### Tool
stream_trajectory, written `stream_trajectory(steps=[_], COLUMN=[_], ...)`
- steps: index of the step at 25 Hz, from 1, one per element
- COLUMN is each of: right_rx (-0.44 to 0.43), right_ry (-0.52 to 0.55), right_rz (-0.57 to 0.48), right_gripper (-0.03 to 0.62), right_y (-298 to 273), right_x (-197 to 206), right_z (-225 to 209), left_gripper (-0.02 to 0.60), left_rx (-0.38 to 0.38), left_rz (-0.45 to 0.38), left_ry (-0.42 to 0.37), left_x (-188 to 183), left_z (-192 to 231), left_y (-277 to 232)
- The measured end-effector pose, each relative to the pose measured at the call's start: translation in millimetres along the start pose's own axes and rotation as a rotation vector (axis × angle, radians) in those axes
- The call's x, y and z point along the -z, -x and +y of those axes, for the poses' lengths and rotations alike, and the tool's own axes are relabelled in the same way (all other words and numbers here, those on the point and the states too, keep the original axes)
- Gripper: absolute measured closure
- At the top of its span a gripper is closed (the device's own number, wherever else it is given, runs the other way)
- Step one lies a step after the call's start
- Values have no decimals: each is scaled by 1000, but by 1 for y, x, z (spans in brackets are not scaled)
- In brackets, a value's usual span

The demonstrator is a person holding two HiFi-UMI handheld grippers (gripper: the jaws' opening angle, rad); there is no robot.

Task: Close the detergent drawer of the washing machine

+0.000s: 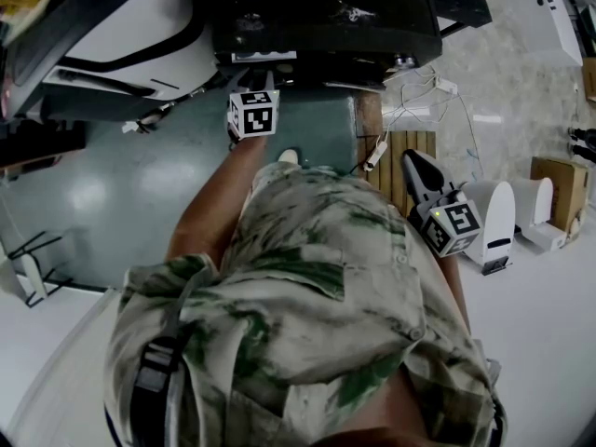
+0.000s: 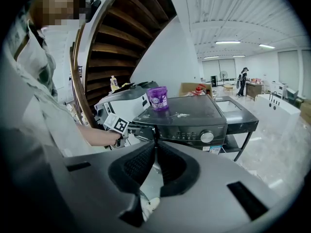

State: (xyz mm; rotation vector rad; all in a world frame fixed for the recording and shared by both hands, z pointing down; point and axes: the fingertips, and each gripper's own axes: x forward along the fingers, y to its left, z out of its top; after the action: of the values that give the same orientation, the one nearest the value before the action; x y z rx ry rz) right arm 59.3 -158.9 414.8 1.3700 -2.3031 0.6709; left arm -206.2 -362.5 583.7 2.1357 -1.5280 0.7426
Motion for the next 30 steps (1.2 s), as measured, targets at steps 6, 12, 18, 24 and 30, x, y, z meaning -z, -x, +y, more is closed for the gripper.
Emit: stream_trajectory(steps=[6, 12, 18, 24, 30], right_rx=[7, 13, 18, 22, 25], right_ry=[-6, -12, -17, -18, -22], right_rz=[3, 4, 4, 5, 5], right_gripper=[556, 556, 556, 556, 556], right_y=[0, -1, -1, -3, -7], right_x=[-1, 1, 1, -1, -2], right_z=[0, -1, 1, 2, 2], left_gripper=[430, 430, 430, 430, 430], left_rx=[0, 0, 0, -1, -4], left_rz=[-2, -2, -5, -5, -8], left_ry=[0, 0, 3, 6, 2], left_x=[-3, -4, -6, -8, -10], left_z=[1, 2, 3, 5, 7], left_y=[-4, -8, -9, -13, -18])
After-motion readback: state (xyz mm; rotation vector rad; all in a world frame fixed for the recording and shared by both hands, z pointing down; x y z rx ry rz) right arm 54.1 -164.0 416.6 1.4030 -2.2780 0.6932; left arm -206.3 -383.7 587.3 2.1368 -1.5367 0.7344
